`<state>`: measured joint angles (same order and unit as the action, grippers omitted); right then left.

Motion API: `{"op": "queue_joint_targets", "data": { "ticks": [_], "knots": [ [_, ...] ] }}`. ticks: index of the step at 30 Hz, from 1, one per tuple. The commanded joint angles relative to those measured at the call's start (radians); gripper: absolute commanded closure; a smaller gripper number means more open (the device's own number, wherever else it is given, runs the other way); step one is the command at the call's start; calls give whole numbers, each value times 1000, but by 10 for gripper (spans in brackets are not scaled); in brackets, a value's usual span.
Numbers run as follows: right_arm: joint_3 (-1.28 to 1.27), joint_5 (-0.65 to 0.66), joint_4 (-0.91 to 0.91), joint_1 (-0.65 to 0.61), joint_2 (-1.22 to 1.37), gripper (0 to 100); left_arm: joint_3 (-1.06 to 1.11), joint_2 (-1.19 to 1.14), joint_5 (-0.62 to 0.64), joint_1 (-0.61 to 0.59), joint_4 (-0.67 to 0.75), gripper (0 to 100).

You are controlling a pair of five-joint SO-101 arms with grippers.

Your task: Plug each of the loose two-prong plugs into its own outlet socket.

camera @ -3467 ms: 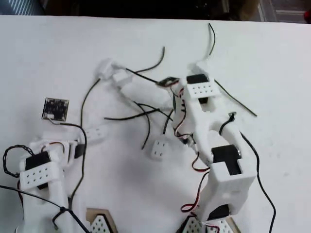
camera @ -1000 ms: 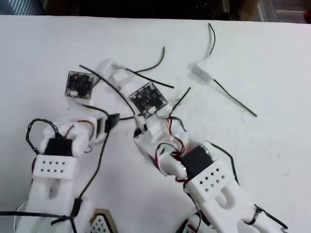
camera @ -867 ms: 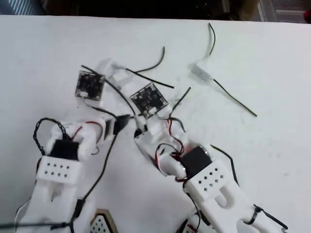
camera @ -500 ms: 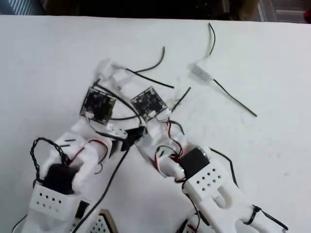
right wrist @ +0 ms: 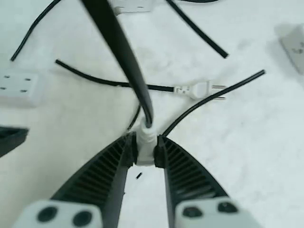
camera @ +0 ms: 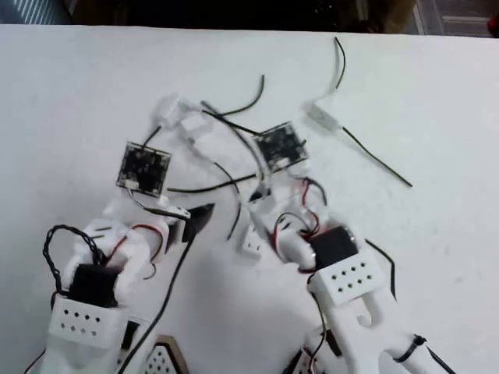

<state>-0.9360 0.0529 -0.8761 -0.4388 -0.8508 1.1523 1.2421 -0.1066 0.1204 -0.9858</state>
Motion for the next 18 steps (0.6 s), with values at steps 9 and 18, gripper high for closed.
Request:
{"op": "queue_joint_targets", "data": {
  "ticks": [9, 18],
  "knots": [
    [-41, -84, 186, 248, -15, 981, 46, -31, -66, 191, 2, 660],
    [-55, -176, 252, 360, -13, 981, -181, -568, -35, 308, 64, 660]
  ]
}}
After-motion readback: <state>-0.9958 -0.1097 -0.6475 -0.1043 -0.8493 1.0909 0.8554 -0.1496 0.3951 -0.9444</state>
